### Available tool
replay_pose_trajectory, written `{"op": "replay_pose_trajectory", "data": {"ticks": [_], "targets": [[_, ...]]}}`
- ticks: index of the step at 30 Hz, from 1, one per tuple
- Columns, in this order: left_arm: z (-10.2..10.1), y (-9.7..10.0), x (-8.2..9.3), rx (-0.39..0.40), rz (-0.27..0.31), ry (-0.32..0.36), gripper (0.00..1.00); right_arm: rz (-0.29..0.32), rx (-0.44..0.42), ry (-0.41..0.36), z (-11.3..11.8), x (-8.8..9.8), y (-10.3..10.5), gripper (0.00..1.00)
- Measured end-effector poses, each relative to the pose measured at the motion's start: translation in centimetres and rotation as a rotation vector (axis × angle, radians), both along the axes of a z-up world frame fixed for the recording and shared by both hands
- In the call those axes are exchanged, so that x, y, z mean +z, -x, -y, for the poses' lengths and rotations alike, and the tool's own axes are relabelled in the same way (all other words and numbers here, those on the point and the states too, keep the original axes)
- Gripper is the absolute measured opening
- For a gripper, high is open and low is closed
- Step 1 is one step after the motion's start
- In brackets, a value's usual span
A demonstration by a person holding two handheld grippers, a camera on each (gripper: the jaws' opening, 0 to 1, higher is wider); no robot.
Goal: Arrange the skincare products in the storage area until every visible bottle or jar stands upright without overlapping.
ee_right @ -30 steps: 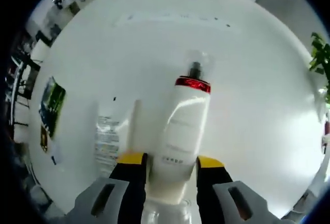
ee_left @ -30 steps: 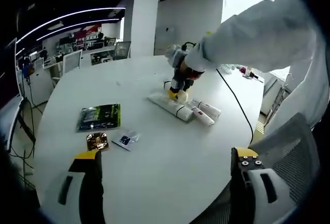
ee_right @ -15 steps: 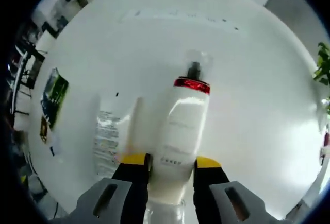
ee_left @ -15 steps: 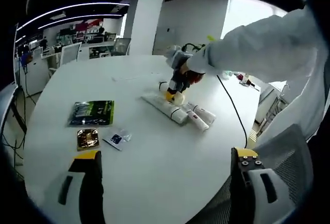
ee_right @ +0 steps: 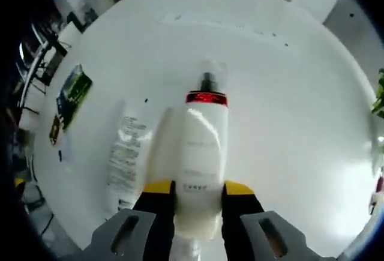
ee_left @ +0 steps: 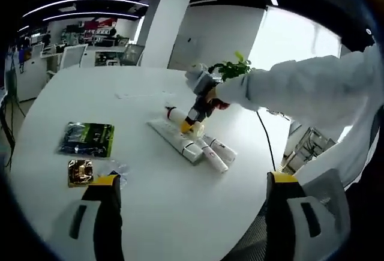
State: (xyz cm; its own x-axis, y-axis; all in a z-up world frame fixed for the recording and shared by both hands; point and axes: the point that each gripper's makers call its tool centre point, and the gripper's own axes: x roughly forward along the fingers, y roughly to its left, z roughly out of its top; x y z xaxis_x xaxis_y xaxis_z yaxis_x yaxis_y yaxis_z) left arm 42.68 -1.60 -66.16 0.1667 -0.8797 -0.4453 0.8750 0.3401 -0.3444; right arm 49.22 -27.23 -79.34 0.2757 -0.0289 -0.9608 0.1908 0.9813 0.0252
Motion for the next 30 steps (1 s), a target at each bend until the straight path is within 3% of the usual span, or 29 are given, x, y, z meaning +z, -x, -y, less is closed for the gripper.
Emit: {"op": "replay_pose_trajectory", "data": {"ticks": [8,13,18,21,25,30], "targets": [[2.4,-0.9,0.4,-0.042,-0.009,-0.01,0.93,0.114,-0.044,-0.069,0.1,0.2,0.0,0.21],[3.6,-1.8,0.6,-0.048,-0.003,-0.015,0.92,0.16,-0.156,-0.22,0.3,0.6,-0.3,0.21],[5.1,-2.8,1.5,-0.049,-0.021,0.023,0.89,0.221,-0.234,-0.342,0.6,0.9,-0.4,0.21],[6.3,-4.7,1.7,0.003,-0.048,0.065,0.83,0.262,-0.278,-0.416,0.6,1.1,-0.2,0.2],[7.2,-5.6,1.3,0.015,-0.068,0.069,0.82,0.325,-0.345,-0.51,0.8,1.4,-0.1,0.2],[8.2,-6.2,0.5,0.009,-0.091,0.063,0.81,0.425,-0.435,-0.692,0.2,2.0,0.6,0.2]]}}
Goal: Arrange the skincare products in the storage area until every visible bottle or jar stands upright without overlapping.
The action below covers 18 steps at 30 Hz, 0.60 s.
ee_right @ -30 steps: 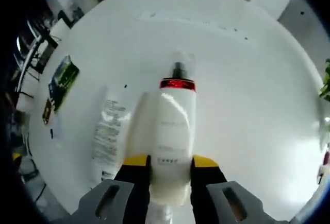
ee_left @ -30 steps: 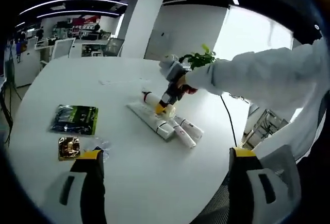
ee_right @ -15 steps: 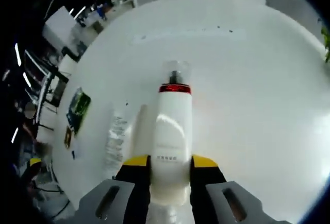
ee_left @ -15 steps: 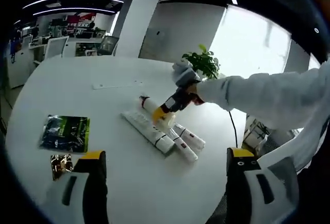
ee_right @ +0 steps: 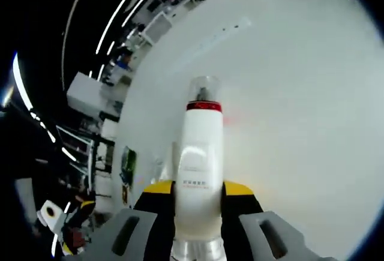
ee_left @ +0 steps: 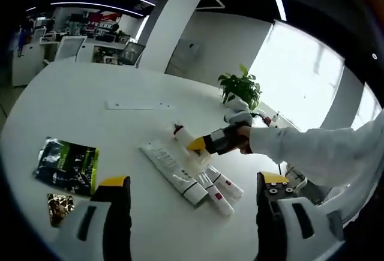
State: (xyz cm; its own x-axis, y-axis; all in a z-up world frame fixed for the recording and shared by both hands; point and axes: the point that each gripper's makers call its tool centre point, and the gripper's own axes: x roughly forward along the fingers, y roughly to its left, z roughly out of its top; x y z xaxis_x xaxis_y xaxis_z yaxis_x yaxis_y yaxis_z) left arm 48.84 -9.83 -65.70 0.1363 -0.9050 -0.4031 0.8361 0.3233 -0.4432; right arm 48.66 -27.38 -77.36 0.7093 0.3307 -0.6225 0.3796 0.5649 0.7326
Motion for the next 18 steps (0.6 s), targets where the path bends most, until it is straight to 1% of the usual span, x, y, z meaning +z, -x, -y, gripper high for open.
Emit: {"op": "replay_pose_trajectory", "data": {"ticks": [1,4,6,7,8,11,12,13,14,17,18], "targets": [[0.1,-0.1,-0.1,-0.001,-0.004,-0.002,0.81,0.023,-0.014,-0.015,-0.1,0.1,0.0,0.2],[0.7,-0.2,-0.4,-0.007,-0.024,0.0,0.77,0.081,-0.059,-0.095,-0.5,0.2,0.7,0.2],[1.2,0.0,-0.6,-0.021,-0.053,0.005,0.74,0.106,-0.082,-0.142,-0.9,0.3,1.2,0.2],[1.5,0.0,-0.7,-0.024,-0.063,0.007,0.73,0.107,-0.087,-0.15,-1.1,0.1,1.5,0.2],[1.7,-0.1,-0.9,-0.026,-0.065,0.006,0.73,0.126,-0.095,-0.159,-1.1,0.3,1.5,0.2],[2.5,-0.2,-1.5,-0.03,-0.077,-0.005,0.72,0.15,-0.121,-0.197,-1.5,0.2,1.9,0.2],[2.7,-0.2,-1.6,-0.031,-0.084,-0.006,0.72,0.156,-0.132,-0.213,-1.6,0.2,1.9,0.2],[3.1,-0.3,-1.8,-0.03,-0.097,-0.008,0.71,0.174,-0.146,-0.245,-1.8,0.5,1.9,0.2],[3.3,-0.7,-2.0,-0.029,-0.102,-0.007,0.7,0.188,-0.153,-0.259,-2.0,0.5,2.0,0.2],[4.1,-0.9,-2.5,-0.039,-0.11,-0.018,0.68,0.203,-0.156,-0.268,-2.3,0.5,2.2,0.2],[4.3,-0.4,-2.4,-0.037,-0.113,-0.018,0.68,0.206,-0.156,-0.269,-2.4,0.4,2.2,0.2]]}}
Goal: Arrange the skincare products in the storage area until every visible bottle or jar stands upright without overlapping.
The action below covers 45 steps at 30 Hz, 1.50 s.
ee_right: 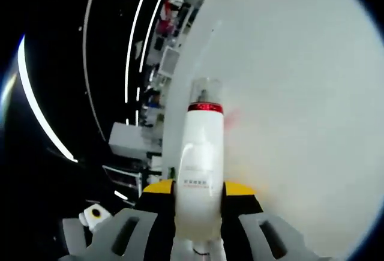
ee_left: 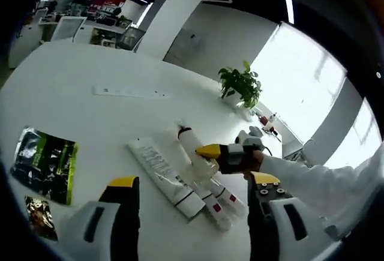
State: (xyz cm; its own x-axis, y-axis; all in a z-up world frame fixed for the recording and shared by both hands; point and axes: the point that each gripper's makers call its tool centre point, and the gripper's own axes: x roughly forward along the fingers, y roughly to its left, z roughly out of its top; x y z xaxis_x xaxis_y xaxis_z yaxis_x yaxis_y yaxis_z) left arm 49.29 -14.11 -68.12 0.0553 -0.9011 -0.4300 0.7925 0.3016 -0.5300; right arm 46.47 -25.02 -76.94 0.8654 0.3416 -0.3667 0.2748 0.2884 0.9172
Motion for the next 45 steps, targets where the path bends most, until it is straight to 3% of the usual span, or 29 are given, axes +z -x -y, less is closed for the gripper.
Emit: {"op": "replay_pose_trajectory", "data": {"ticks": [7,14,15,17,28,35,40,42,45], "targets": [[2.7,0.0,-0.2,-0.016,-0.024,-0.011,0.64,0.068,-0.001,-0.021,-0.3,1.3,-0.3,0.2],[4.1,0.1,0.4,-0.027,-0.032,-0.004,0.61,0.138,0.051,0.038,-1.8,3.5,-0.3,0.2],[4.3,0.1,0.4,-0.028,-0.031,-0.003,0.59,0.146,0.082,0.075,-2.2,3.6,-0.1,0.2],[4.7,0.1,0.1,-0.026,-0.043,-0.004,0.55,0.155,0.093,0.065,-3.1,4.0,0.0,0.2],[5.9,0.1,-1.5,-0.029,-0.056,-0.07,0.57,0.229,0.132,0.044,-7.2,6.2,0.9,0.2],[6.7,0.1,-1.0,-0.041,-0.065,-0.061,0.58,0.202,0.204,0.234,-8.8,6.2,1.3,0.2],[6.9,0.1,-0.9,-0.043,-0.049,-0.066,0.57,0.211,0.205,0.266,-9.7,6.8,1.5,0.21],[6.9,-0.2,-0.9,-0.04,-0.044,-0.067,0.55,0.213,0.211,0.344,-9.6,6.8,1.5,0.21],[6.9,-0.8,-0.7,-0.015,-0.03,-0.065,0.5,0.221,0.204,0.392,-9.7,7.5,1.5,0.21]]}}
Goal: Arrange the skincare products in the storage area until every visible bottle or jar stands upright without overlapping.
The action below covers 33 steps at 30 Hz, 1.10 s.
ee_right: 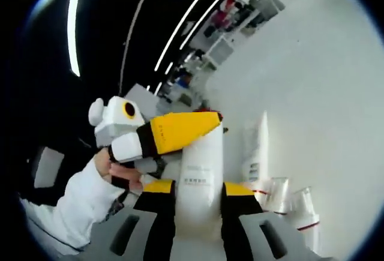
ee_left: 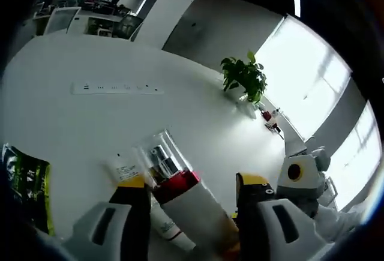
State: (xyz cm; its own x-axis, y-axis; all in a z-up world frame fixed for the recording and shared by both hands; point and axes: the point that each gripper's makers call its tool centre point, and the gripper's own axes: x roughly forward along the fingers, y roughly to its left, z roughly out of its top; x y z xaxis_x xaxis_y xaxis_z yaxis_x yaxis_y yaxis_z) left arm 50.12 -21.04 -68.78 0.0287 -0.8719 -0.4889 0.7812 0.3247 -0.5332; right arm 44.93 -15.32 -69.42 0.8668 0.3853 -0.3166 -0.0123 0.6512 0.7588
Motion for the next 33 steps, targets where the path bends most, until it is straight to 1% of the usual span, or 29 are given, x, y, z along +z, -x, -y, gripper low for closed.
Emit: {"op": "replay_pose_trajectory", "data": {"ticks": [2,3,4,5,6,7,9,10,11,12,13,14,16,17,21,24,27,29,30,31,32,33], "targets": [[0.1,-0.3,0.1,0.0,0.01,0.014,0.44,0.007,-0.015,0.057,0.4,0.1,0.0,0.21],[0.1,-0.5,0.1,0.006,0.011,0.015,0.42,0.012,-0.016,0.1,0.6,0.3,0.1,0.21],[0.3,-0.7,0.4,0.021,-0.009,0.028,0.41,0.011,-0.021,0.115,0.7,0.4,0.1,0.21],[0.3,-0.7,0.4,0.023,-0.016,0.031,0.4,0.009,-0.022,0.146,0.8,0.5,0.2,0.21],[0.4,-0.6,0.5,0.021,-0.02,0.034,0.4,0.011,-0.026,0.186,1.0,0.5,0.2,0.21],[0.5,-0.8,0.6,0.023,-0.024,0.037,0.4,0.013,-0.027,0.25,1.3,0.5,0.2,0.21],[0.7,-1.0,0.7,0.035,-0.043,0.049,0.38,0.009,-0.025,0.318,1.5,0.5,0.3,0.21],[0.8,-1.0,1.0,0.044,-0.051,0.07,0.37,0.011,-0.028,0.327,1.5,0.5,0.3,0.21],[1.3,-1.1,1.7,0.057,-0.051,0.122,0.36,0.023,-0.044,0.33,1.6,0.7,0.3,0.21],[1.6,-1.1,2.3,0.078,-0.073,0.162,0.34,0.025,-0.045,0.324,1.6,0.7,0.3,0.21],[1.9,-1.0,2.4,0.08,-0.091,0.168,0.33,0.029,-0.055,0.321,1.9,0.8,0.3,0.21],[2.1,-1.0,2.4,0.069,-0.081,0.169,0.32,0.032,-0.059,0.327,2.0,0.8,0.3,0.21],[2.3,-0.9,2.6,0.05,-0.071,0.174,0.31,0.032,-0.06,0.406,2.6,0.6,0.4,0.21],[2.4,-0.7,2.6,0.043,-0.078,0.178,0.31,0.03,-0.06,0.45,2.9,0.5,0.5,0.21],[2.7,-0.2,2.7,0.041,-0.108,0.202,0.3,0.037,-0.069,0.483,3.3,0.6,0.5,0.21],[2.9,0.2,3.1,0.011,-0.08,0.218,0.29,0.034,-0.066,0.562,3.9,0.2,0.3,0.21],[3.0,0.2,3.3,-0.006,-0.06,0.231,0.29,0.039,-0.076,0.559,4.0,0.2,0.1,0.21],[3.2,0.2,3.4,-0.028,-0.019,0.234,0.29,0.035,-0.074,0.556,4.1,-0.1,-0.2,0.21],[3.3,0.3,3.4,-0.027,-0.019,0.233,0.29,0.032,-0.073,0.576,4.1,-0.1,-0.2,0.21],[3.3,0.5,3.6,-0.045,0.009,0.237,0.29,0.03,-0.073,0.589,4.2,-0.3,-0.2,0.21],[3.4,0.6,3.7,-0.068,0.048,0.238,0.29,0.025,-0.071,0.601,4.3,-0.4,-0.2,0.21],[3.5,1.0,3.8,-0.087,0.072,0.234,0.29,0.022,-0.07,0.605,4.3,-0.5,-0.3,0.21]]}}
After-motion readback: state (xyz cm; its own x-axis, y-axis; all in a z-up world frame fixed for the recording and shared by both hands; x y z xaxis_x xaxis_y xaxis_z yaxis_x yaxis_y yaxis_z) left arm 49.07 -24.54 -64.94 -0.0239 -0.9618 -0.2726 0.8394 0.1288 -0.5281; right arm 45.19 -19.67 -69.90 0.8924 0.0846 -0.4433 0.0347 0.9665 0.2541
